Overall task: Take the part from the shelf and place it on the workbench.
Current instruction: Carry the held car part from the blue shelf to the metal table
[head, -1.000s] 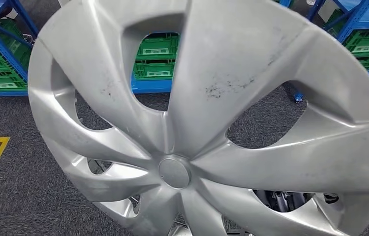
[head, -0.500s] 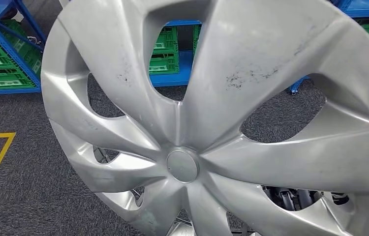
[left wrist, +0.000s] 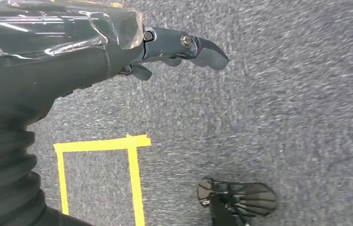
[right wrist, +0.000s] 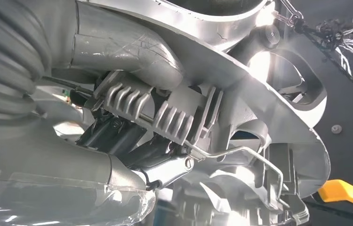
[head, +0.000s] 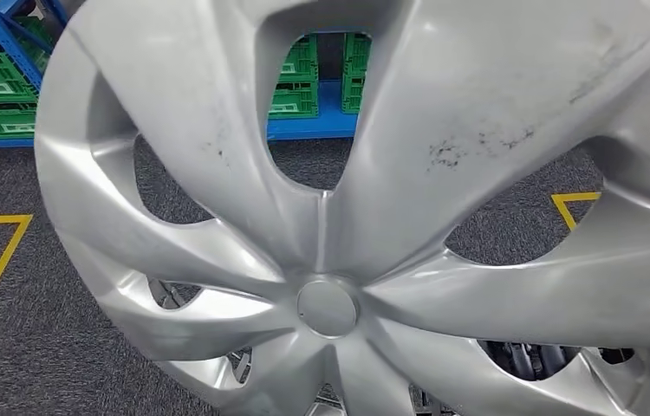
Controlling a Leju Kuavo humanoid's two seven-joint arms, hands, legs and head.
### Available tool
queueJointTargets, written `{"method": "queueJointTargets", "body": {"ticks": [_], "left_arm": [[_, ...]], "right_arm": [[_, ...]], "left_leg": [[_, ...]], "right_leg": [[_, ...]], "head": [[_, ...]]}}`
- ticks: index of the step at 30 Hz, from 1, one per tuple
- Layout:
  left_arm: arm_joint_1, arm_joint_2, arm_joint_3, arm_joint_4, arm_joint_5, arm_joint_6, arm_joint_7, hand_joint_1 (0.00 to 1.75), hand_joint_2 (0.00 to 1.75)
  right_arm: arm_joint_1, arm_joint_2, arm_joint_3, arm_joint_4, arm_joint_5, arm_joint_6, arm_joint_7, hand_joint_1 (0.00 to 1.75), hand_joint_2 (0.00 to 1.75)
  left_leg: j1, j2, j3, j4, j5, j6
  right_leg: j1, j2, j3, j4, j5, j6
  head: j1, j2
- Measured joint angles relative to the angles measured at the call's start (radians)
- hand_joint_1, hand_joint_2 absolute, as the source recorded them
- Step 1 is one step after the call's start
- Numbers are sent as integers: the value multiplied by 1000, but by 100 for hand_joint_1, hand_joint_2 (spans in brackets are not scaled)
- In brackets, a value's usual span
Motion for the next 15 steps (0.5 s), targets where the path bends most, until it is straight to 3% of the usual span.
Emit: {"method": "queueJointTargets", "body": {"ticks": [2,4,7,8,10,12,13,14,15], "left_arm": [[1,1,0,0,0,-1,-1,0,175],[2,4,0,0,-1,-4,-3,0,175],[8,8,0,0,-1,-6,-5,0,175],[10,9,0,0,-1,-6,-5,0,175],[14,11,0,0,-1,-6,-5,0,175],[18,13,0,0,0,-10,-6,0,175],[20,15,0,0,1,-12,-7,0,175],[21,16,0,0,2,-15,-8,0,175],[23,17,0,0,2,-18,-10,0,175]], "right_arm": [[-1,0,0,0,5,0,-3,175,175],[-1,1,1,-1,14,1,-11,175,175],[0,2,1,-2,25,2,-18,175,175],[0,3,1,-2,26,2,-18,175,175],[0,4,1,-2,30,2,-21,175,175],[0,6,1,-2,37,3,-24,175,175],[0,6,1,-2,41,3,-26,175,175],[0,6,1,-2,45,3,-27,175,175],[0,6,1,-2,47,3,-29,175,175]], "left_leg": [[3,0,-28,22,8,-10],[1,0,-50,44,15,-22],[6,0,-63,57,19,-41],[9,0,-70,73,1,-46],[13,-2,-104,164,-74,-55],[13,-3,-144,294,-143,-60],[14,-3,-149,331,-154,-60],[14,-4,-134,328,-145,-58],[14,-4,-100,286,-122,-55]], "right_leg": [[-5,0,107,-145,19,11],[-3,0,174,-254,-4,-3],[0,1,170,-273,-9,-35],[-1,1,166,-273,-4,-44],[-1,-1,156,-273,7,-59],[3,-3,144,-272,17,-65],[5,-3,139,-271,21,-66],[7,-3,136,-271,25,-65],[9,-3,135,-270,27,-64]], "head": [[1,0],[1,0],[1,0],[1,0],[0,0],[-1,0],[-1,0],[-1,0],[-1,0]]}}
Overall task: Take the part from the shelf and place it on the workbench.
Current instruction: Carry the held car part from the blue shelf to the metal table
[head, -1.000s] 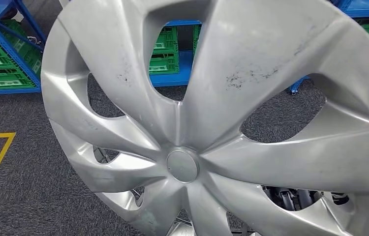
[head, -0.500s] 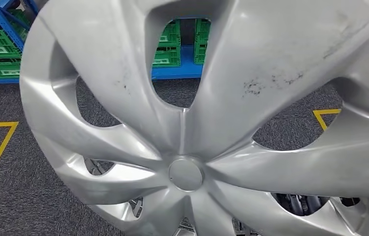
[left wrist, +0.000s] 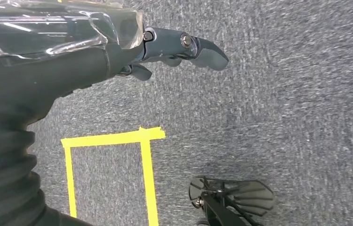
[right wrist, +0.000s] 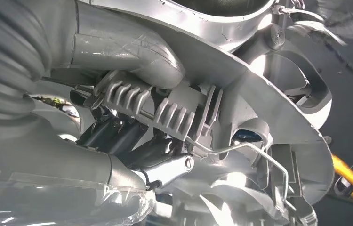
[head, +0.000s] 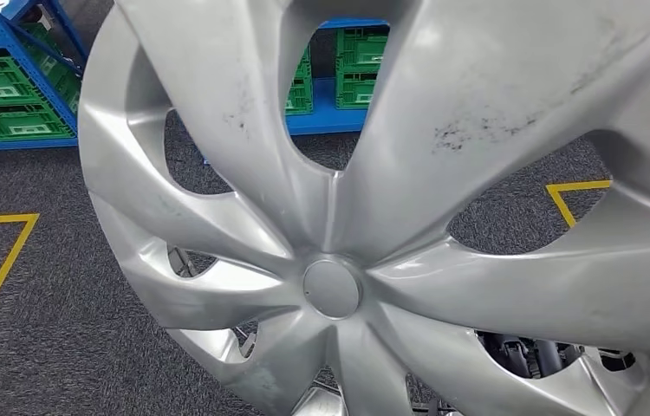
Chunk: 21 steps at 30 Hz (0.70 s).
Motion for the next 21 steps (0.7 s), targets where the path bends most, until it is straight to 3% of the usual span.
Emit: {"method": "queueJointTargets", "body": {"ticks": [2,4,6,8,10,12,13,14,15,17,19,21], "left_arm": [[1,4,0,0,1,-5,-3,0,175],[2,9,0,0,1,-8,-5,0,175],[6,14,0,0,2,-12,-6,0,175],[9,17,0,0,2,-17,-8,0,175],[11,18,0,0,2,-21,-10,0,175],[13,18,0,0,2,-25,-10,0,175],[14,18,0,0,3,-26,-11,0,175],[15,18,0,0,3,-27,-11,0,175],[15,18,0,0,3,-29,-11,0,175],[15,18,0,0,4,-32,-11,0,175],[16,18,0,0,4,-34,-11,0,175],[18,18,0,0,4,-35,-12,0,175]], "right_arm": [[-1,1,0,0,3,0,-2,175,175],[-4,1,1,0,5,0,-5,175,175],[-7,1,3,0,6,0,-6,175,175],[-8,1,4,-1,7,-1,-7,175,175],[-10,-1,5,-1,9,-2,-7,175,175],[-11,-3,5,-1,10,-3,-7,175,175],[-11,-5,5,-1,10,-4,-7,175,175],[-11,-6,6,-1,11,-6,-7,175,175],[-12,-6,6,-1,11,-8,-7,175,175],[-15,-8,7,-1,12,-11,-7,175,175],[-18,-9,9,-1,12,-12,-7,175,175],[-22,-9,10,-1,12,-13,-7,175,175]], "left_leg": [[-4,1,94,-143,43,13],[-13,3,147,-231,53,26],[-20,2,149,-245,53,34],[-16,-1,149,-262,67,46],[-12,-5,146,-275,81,56],[-16,-11,136,-275,87,59],[-17,-15,131,-274,90,59],[-18,-20,127,-271,92,59],[-18,-26,124,-267,93,58],[-19,-38,115,-254,92,54],[-22,-46,104,-241,92,47],[-22,-51,95,-238,96,36]], "right_leg": [[4,-2,0,0,4,4],[5,-6,-5,0,10,13],[3,-11,-10,-2,17,25],[3,-12,-22,14,7,30],[3,-7,-67,104,-41,25],[2,-3,-130,242,-95,22],[2,-2,-149,286,-107,25],[2,-2,-147,288,-103,31],[1,0,-124,247,-82,39],[1,10,-47,101,-30,47],[3,18,-8,14,-4,37],[7,14,-10,7,2,22]], "head": [[1,0],[0,0],[-1,0],[-1,0],[1,0],[2,0],[2,0],[2,0],[2,0],[1,0],[1,0],[0,0]]}}
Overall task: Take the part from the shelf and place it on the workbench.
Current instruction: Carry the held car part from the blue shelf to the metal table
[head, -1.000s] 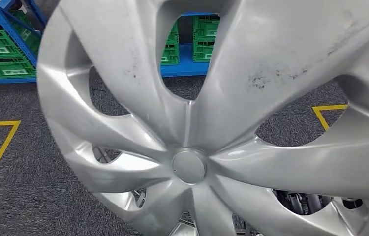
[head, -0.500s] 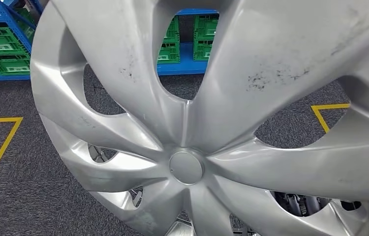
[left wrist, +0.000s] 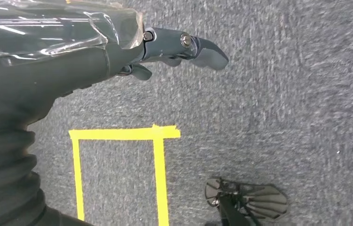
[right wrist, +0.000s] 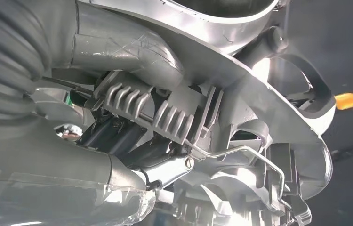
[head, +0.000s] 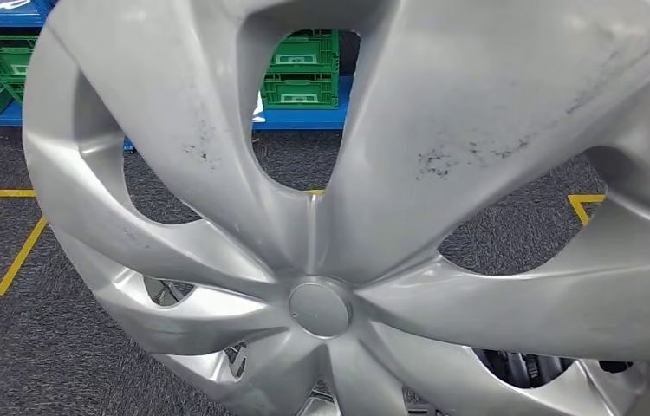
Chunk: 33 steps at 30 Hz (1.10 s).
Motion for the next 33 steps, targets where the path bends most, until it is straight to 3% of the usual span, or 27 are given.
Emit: {"method": "queueJointTargets", "body": {"ticks": [2,3,6,7,8,9,11,13,16,18,20,22,23,24,25,27,29,31,33], "left_arm": [[2,0,0,0,0,-1,-1,0,175],[2,0,0,0,1,-2,-1,0,175],[2,2,0,0,1,-4,-3,0,175],[2,3,0,0,1,-5,-3,0,175],[3,3,0,0,1,-6,-3,0,175],[3,3,0,0,1,-6,-3,0,175],[3,5,0,0,1,-6,-4,0,175],[1,6,0,0,1,-6,-4,0,175],[0,8,0,0,1,-7,-5,0,175],[-2,7,0,0,1,-8,-6,0,175],[-5,6,0,0,1,-10,-9,0,175],[-8,4,0,0,4,-7,-11,0,175],[-8,2,0,0,5,-5,-11,0,175],[-8,0,0,0,7,-3,-11,0,175],[-8,-1,0,0,9,-1,-11,0,175],[-10,-5,0,0,10,0,-12,0,175],[-13,-8,0,0,11,2,-13,0,175],[-14,-10,0,0,14,8,-14,0,175],[-13,-13,0,0,16,17,-14,0,175]], "right_arm": [[-5,0,3,0,0,-1,0,175,175],[-7,0,5,0,0,-1,0,175,175],[-8,-1,10,0,-1,-3,0,175,175],[-8,-1,10,0,-2,-4,0,175,175],[-8,-2,11,0,-2,-5,0,175,175],[-9,-3,11,0,-2,-5,0,175,175],[-10,-3,12,0,-2,-6,0,175,175],[-13,-4,13,0,-2,-7,0,175,175],[-16,-5,16,0,-1,-10,0,175,175],[-20,-6,18,0,0,-14,0,175,175],[-21,-9,20,0,1,-18,0,175,175],[-21,-13,22,0,2,-21,-1,175,175],[-21,-14,23,0,2,-21,-1,175,175],[-20,-15,23,0,3,-22,-1,175,175],[-21,-16,24,0,4,-22,-1,175,175],[-23,-16,26,0,5,-23,-1,175,175],[-26,-17,27,0,5,-23,-1,175,175],[-26,-17,28,0,7,-24,-2,175,175],[-27,-16,28,0,10,-25,-2,175,175]], "left_leg": [[4,5,-11,12,-7,-11],[6,13,-23,38,-25,-17],[14,34,-103,226,-124,-34],[16,37,-125,279,-143,-37],[17,39,-129,297,-143,-39],[18,42,-113,272,-125,-38],[18,58,-34,129,-65,-34],[11,76,24,16,-34,-25],[4,69,26,-6,-30,-9],[8,59,29,-16,-18,6],[10,48,28,-22,-10,16],[7,34,21,-21,-7,20],[6,27,19,-20,-6,21],[5,19,18,-18,-5,21],[5,11,17,-16,-5,20],[3,-5,14,-6,-8,15],[0,-19,4,5,-11,7],[1,-28,-5,10,-9,-4],[4,-18,-17,23,-18,-14]], "right_leg": [[-3,-6,-1,-2,8,-12],[-6,-11,-2,-4,12,-17],[-8,-26,-6,-5,15,-24],[-8,-32,-8,-5,16,-24],[-8,-39,-9,-5,16,-24],[-8,-45,-9,-4,17,-24],[-8,-56,-6,-5,17,-23],[-2,-65,-8,-4,18,-16],[1,-77,-13,-5,21,1],[-1,-59,-25,17,6,7],[-3,-28,-72,115,-45,1],[-3,-17,-137,257,-100,-4],[-3,-16,-156,301,-112,-2],[-3,-15,-158,307,-108,4],[-4,-14,-140,271,-88,11],[-6,2,-71,128,-31,22],[-7,19,-26,29,1,18],[-5,17,-22,16,6,5],[-8,7,-22,13,10,-5]], "head": [[-1,0],[-2,0],[-7,0],[-7,0],[-7,0],[-7,0],[-7,0],[-7,0],[-6,0],[-6,0],[-3,0],[-2,0],[-2,0],[-2,0],[-2,0],[-1,0],[-3,0],[-4,0],[-5,0]]}}
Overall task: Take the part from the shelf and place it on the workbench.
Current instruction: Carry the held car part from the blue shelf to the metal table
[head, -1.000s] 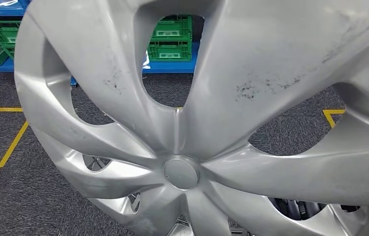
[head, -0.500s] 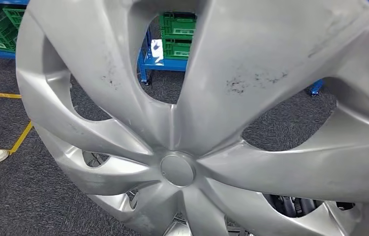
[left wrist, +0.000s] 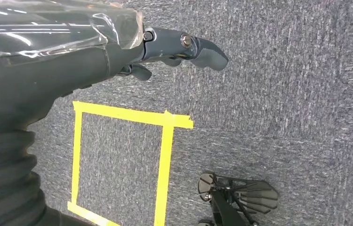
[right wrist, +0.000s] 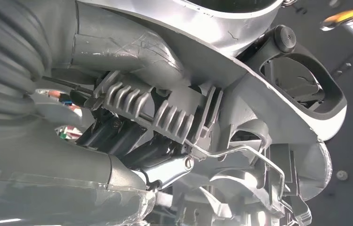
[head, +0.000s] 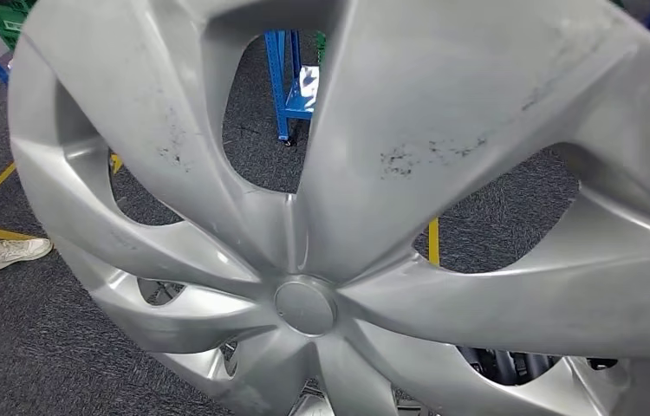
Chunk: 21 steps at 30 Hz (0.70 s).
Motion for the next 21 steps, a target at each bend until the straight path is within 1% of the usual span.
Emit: {"method": "queueJointTargets", "body": {"ticks": [1,2,3,4,5,6,7,8,9,10,11,12,13,14,15,16,17,18,19,20,21], "left_arm": [[-1,-1,0,0,1,5,0,0,175],[-3,-3,0,0,1,9,0,0,175],[-6,-5,0,0,1,13,0,0,175],[-8,-7,0,0,1,17,0,0,175],[-9,-9,0,0,1,20,0,0,175],[-10,-12,0,0,1,24,0,0,175],[-10,-14,0,0,1,27,0,0,175],[-11,-16,0,0,1,31,0,0,175],[-13,-16,0,0,1,35,0,0,175],[-17,-17,0,0,1,39,0,0,175],[-20,-18,0,0,1,43,0,0,175],[-24,-18,0,0,1,47,0,0,175],[-26,-19,0,0,0,50,0,0,175],[-27,-20,0,0,-1,52,1,0,175],[-26,-21,0,0,-2,54,2,0,175],[-27,-22,0,0,-4,54,2,0,175],[-28,-23,0,0,-5,55,3,0,175],[-29,-25,0,0,-6,56,3,0,175],[-29,-26,0,0,-6,56,3,0,175],[-29,-26,0,0,-7,56,4,0,175],[-29,-27,0,0,-7,56,4,0,175]], "right_arm": [[0,1,0,0,2,0,0,175,175],[0,2,0,0,3,0,0,175,175],[1,4,0,0,4,0,0,175,175],[1,4,0,0,4,0,0,175,175],[1,4,-1,0,4,0,0,175,175],[2,4,-1,0,5,1,0,175,175],[2,4,-1,0,5,3,0,175,175],[2,5,-1,0,6,5,0,175,175],[2,5,-1,0,7,8,0,175,175],[2,6,-1,0,8,10,0,175,175],[2,6,-2,0,9,12,0,175,175],[2,7,-3,0,10,13,0,175,175],[3,7,-4,0,10,14,0,175,175],[3,8,-5,0,11,16,0,175,175],[3,9,-6,-1,12,16,0,175,175],[4,10,-8,-1,12,18,0,175,175],[5,10,-10,-2,13,19,0,175,175],[7,9,-12,-2,14,20,0,175,175],[9,9,-14,-3,14,21,0,175,175],[12,9,-16,-3,14,22,0,175,175],[14,8,-17,-3,15,23,0,175,175]], "left_leg": [[1,14,-13,27,-17,-6],[3,31,-36,75,-44,-12],[5,45,-66,141,-76,-18],[9,52,-98,210,-104,-22],[11,56,-122,260,-118,-25],[13,58,-130,276,-115,-26],[14,61,-117,251,-95,-25],[14,67,-87,191,-63,-23],[12,81,-49,116,-34,-19],[8,95,-17,53,-14,-14],[3,106,2,11,-4,-9],[-1,110,9,-8,-4,-4],[-5,104,7,-10,-4,1],[-3,95,8,-14,0,7],[-1,86,11,-19,4,14],[1,78,14,-24,10,21],[3,69,18,-28,14,26],[3,60,16,-28,17,29],[2,50,14,-28,18,32],[1,39,13,-28,19,32],[1,28,13,-27,19,33]], "right_leg": [[-2,-6,1,-2,1,-5],[-4,-11,1,-2,2,-9],[-3,-17,1,-2,2,-11],[-2,-24,0,-2,1,-13],[-2,-31,0,-2,1,-13],[-1,-38,0,-2,1,-13],[-1,-44,0,-2,1,-13],[-1,-50,1,-2,1,-13],[0,-55,2,-2,1,-13],[4,-61,1,-1,0,-11],[6,-67,0,-1,-1,-9],[9,-74,-1,-1,-1,-5],[11,-81,-1,-2,-2,-1],[10,-86,-1,-2,-3,5],[9,-82,-3,5,-9,8],[7,-70,-12,27,-23,9],[6,-54,-32,70,-46,7],[5,-38,-61,135,-76,3],[5,-29,-95,208,-105,1],[5,-25,-123,267,-124,2],[5,-23,-138,296,-129,6]], "head": [[-3,0],[-6,0],[-9,0],[-10,0],[-10,0],[-10,0],[-10,0],[-10,0],[-10,0],[-10,0],[-10,0],[-9,0],[-9,0],[-8,0],[-8,0],[-7,0],[-6,0],[-4,0],[-3,0],[-3,0],[-3,0]]}}
